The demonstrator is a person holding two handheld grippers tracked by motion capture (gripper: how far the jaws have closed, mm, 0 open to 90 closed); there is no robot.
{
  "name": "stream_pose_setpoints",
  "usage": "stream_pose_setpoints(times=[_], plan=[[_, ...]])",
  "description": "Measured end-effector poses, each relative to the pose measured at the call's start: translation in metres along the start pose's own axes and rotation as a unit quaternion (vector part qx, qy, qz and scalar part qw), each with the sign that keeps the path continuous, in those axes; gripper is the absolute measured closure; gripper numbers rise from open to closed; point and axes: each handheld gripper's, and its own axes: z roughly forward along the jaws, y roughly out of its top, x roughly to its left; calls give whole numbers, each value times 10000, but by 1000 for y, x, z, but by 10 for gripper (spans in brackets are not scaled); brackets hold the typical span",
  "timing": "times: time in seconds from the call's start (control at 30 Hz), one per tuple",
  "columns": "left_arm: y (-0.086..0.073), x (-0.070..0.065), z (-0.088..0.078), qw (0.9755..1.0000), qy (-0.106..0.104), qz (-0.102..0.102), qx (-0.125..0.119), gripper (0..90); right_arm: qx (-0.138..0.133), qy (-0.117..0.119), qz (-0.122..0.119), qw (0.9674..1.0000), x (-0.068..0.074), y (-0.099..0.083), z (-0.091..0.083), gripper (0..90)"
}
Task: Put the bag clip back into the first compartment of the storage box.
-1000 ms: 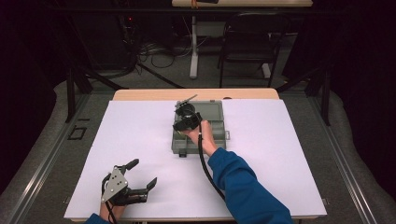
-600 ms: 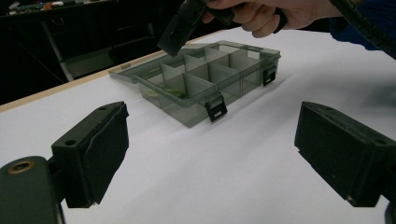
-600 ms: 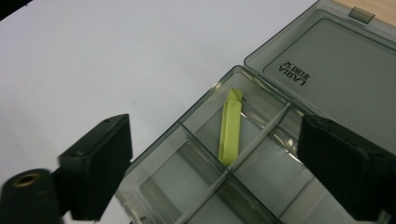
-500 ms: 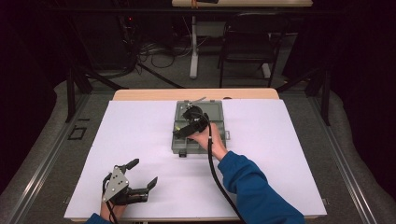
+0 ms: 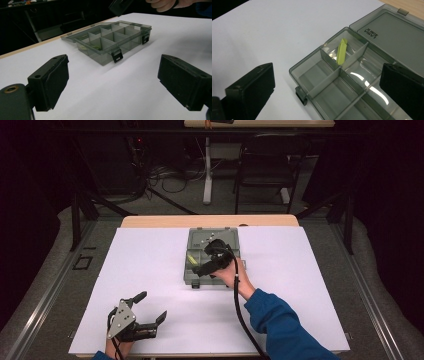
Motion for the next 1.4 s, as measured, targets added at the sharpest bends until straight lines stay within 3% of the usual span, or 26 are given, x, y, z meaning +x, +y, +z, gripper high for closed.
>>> stream_pose_setpoints(times=[0.5, 1.07, 1.4], plan=[[1, 0, 2, 10000, -43, 18, 13, 100, -331, 9, -250, 9991, 1, -36, -59, 0], [1, 0, 2, 10000, -36, 14, 16, 100, -401, -75, -294, 9987, -7, -92, -89, 0], [1, 0, 3, 10000, -24, 5, 23, 100, -625, -186, -251, 9976, -13, -130, -108, 0]])
